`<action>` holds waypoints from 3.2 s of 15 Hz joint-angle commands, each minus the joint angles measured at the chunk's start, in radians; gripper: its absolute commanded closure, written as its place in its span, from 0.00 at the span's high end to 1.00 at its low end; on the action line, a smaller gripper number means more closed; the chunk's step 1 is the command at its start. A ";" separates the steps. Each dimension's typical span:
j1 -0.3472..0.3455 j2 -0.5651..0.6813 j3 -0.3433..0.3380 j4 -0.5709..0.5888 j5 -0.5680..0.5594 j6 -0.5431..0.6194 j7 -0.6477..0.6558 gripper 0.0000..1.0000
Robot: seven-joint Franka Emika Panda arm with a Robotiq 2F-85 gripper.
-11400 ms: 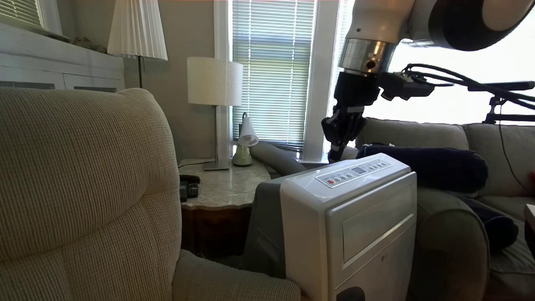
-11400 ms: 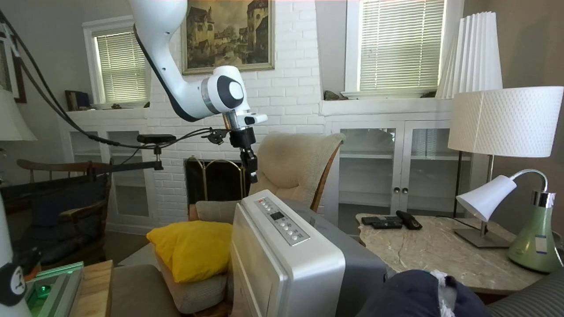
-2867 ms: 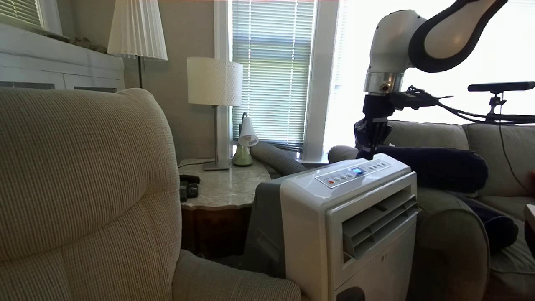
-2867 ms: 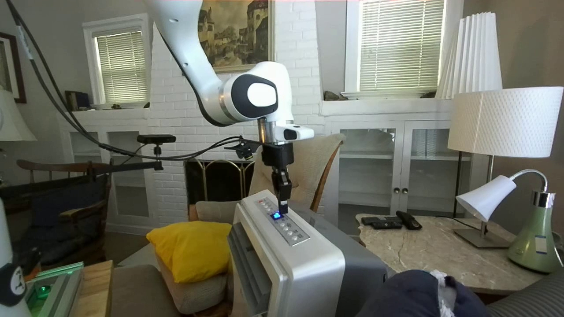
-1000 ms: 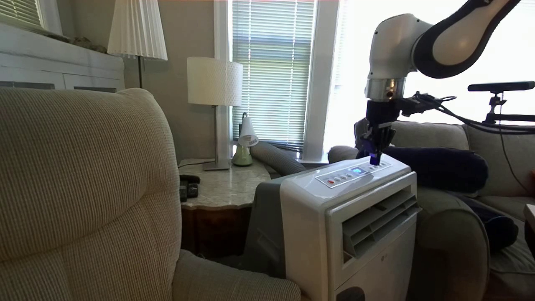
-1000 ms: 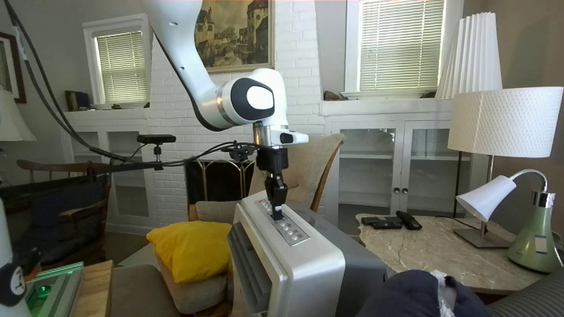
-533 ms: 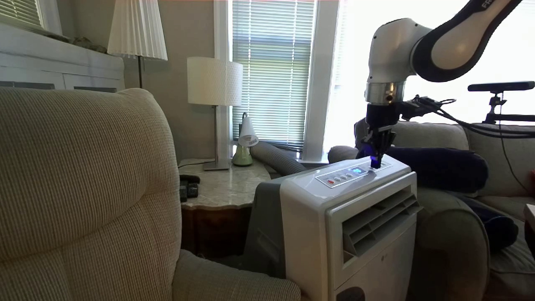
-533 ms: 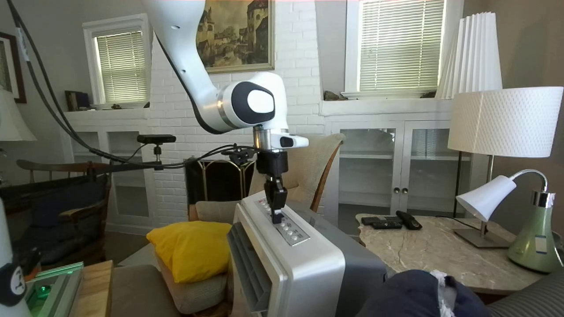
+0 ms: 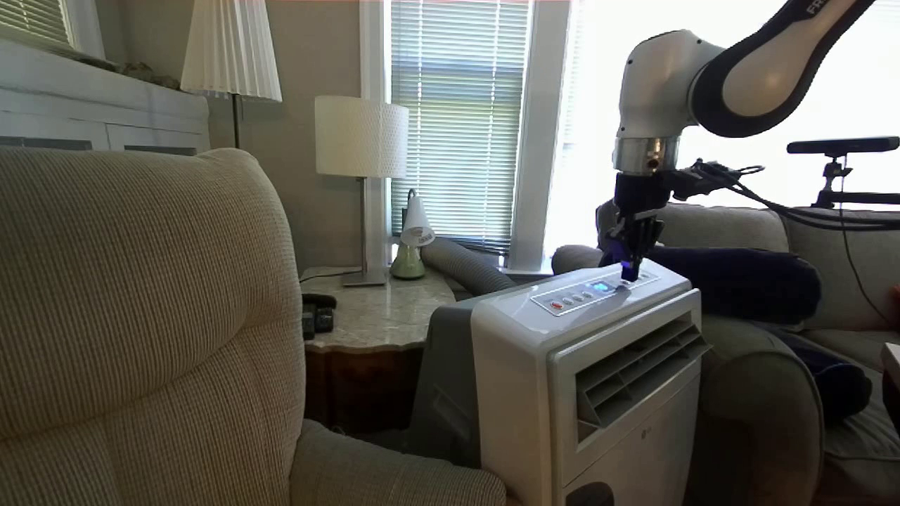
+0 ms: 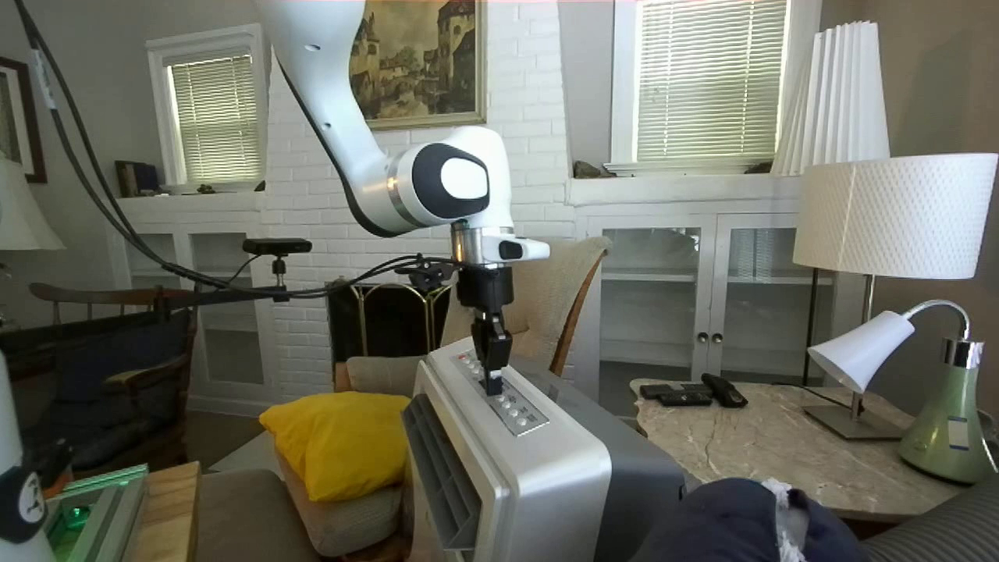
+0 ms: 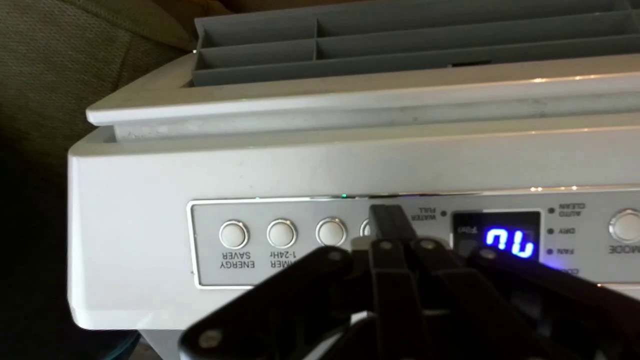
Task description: Turn on the air conditioner.
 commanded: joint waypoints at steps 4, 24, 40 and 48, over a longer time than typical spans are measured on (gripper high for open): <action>0.012 0.032 -0.013 0.019 -0.033 0.011 0.013 0.00; 0.004 -0.061 -0.014 -0.021 -0.024 -0.008 -0.023 0.00; 0.007 -0.041 -0.008 -0.018 -0.037 -0.014 -0.015 0.00; 0.014 -0.009 -0.010 -0.003 -0.047 -0.020 -0.003 0.00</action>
